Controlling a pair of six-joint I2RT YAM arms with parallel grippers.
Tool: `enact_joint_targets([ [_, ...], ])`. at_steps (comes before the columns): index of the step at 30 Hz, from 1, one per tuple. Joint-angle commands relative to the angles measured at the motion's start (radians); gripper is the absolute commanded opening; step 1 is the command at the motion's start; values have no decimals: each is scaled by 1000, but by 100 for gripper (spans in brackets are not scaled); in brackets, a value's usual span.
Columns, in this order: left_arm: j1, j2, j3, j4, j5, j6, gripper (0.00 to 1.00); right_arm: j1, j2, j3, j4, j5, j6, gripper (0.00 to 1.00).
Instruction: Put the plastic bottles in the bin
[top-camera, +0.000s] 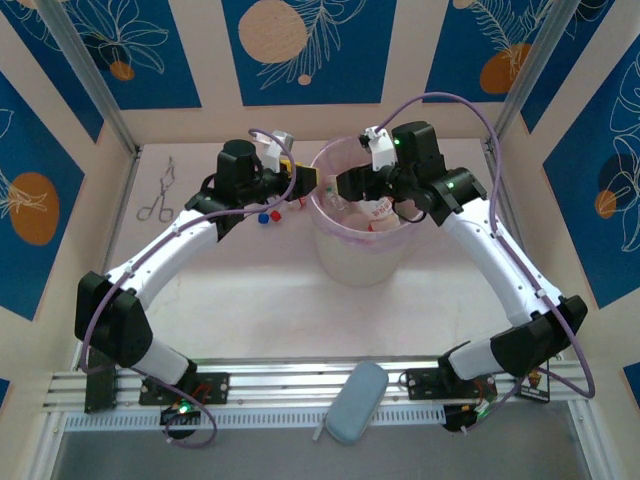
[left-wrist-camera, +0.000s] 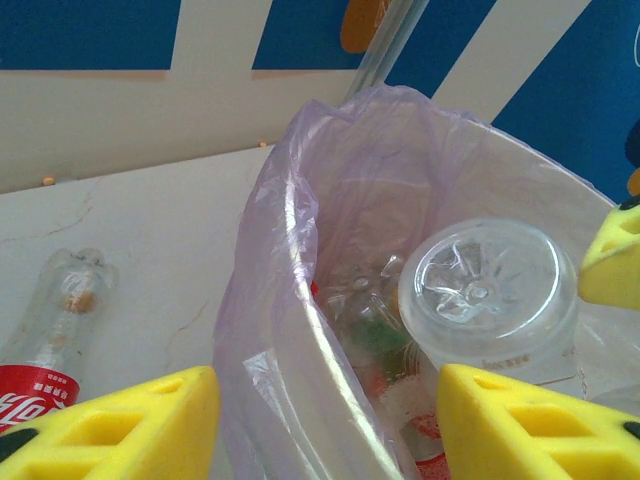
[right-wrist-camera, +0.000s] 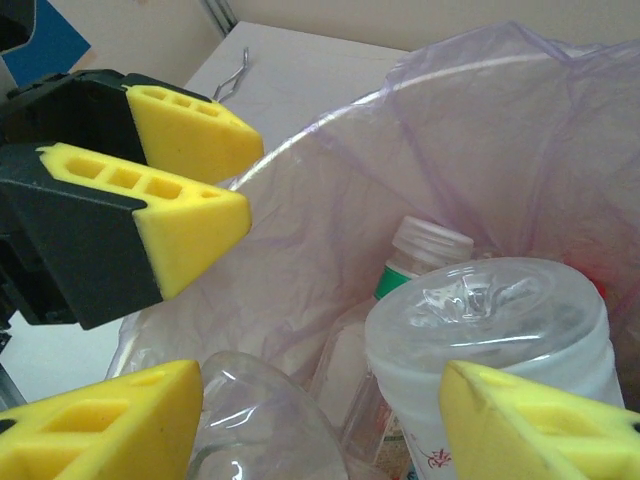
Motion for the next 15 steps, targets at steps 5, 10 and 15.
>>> enact_joint_targets([
  [5, -19, 22, 19, -48, -11, -4, 59, -26, 43, 0, -85, 2, -18, 65],
  [10, -19, 22, 44, -49, -19, -5, 62, -30, 95, 199, -139, 20, -41, 65],
  [15, -19, 7, 82, -60, -41, 3, 70, -30, 154, 347, -193, 23, -61, 67],
])
